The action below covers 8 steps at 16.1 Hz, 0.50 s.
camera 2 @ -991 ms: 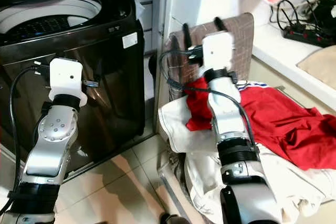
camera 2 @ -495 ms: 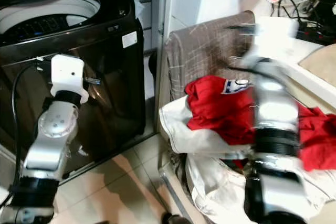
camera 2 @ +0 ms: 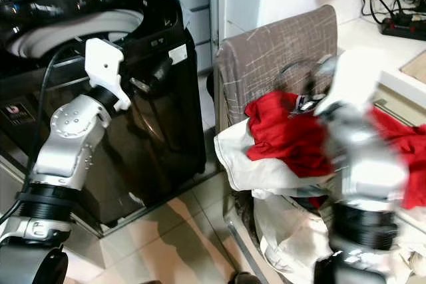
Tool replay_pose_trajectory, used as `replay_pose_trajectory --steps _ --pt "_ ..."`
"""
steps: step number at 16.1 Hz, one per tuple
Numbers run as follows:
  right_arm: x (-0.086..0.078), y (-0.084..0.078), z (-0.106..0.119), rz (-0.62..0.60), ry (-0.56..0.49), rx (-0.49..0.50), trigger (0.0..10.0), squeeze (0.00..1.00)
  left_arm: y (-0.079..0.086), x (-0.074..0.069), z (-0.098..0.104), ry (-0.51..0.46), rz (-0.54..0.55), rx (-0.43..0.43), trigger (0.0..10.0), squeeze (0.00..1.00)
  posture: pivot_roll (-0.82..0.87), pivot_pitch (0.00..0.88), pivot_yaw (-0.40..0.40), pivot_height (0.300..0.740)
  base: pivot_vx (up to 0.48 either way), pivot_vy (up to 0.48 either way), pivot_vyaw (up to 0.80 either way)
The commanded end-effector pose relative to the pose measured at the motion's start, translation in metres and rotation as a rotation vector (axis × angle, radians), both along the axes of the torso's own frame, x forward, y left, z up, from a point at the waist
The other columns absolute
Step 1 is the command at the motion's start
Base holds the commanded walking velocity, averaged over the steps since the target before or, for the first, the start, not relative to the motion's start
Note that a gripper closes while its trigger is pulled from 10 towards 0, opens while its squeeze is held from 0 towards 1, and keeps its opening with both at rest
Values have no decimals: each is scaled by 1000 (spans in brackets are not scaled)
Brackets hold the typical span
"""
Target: Clothes washing
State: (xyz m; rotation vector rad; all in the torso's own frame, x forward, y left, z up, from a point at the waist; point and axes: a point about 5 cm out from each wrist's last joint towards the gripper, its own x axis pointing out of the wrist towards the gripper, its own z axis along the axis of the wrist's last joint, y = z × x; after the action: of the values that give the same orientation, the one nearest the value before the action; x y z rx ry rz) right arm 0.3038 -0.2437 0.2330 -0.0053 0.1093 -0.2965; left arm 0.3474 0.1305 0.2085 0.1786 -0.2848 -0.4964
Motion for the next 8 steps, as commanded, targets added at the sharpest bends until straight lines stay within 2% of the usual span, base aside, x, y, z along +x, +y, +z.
replay_pose_trajectory --steps 1,3,4,6,8 --pt "-8 -4 2 -11 19 4 10000 0 -4 3 3 2 -46 -3 10000 0 -256 28 126 740 0 0 0" --pt "-19 -3 -3 -34 50 -15 10000 0 -9 5 0 36 -105 -10 10000 0 -274 33 140 740 0 0 0" --pt "-28 6 -17 -21 125 2 10000 0 -14 5 -3 90 -174 -48 10000 0 -280 37 144 740 0 0 0" --pt "-33 12 -31 4 212 19 10000 0 -18 4 -4 124 -226 -78 10000 0 -285 38 146 740 0 0 0" --pt "-32 14 -54 5 296 63 10000 0 -21 4 0 154 -286 -116 10000 0 -275 34 140 740 0 0 0"
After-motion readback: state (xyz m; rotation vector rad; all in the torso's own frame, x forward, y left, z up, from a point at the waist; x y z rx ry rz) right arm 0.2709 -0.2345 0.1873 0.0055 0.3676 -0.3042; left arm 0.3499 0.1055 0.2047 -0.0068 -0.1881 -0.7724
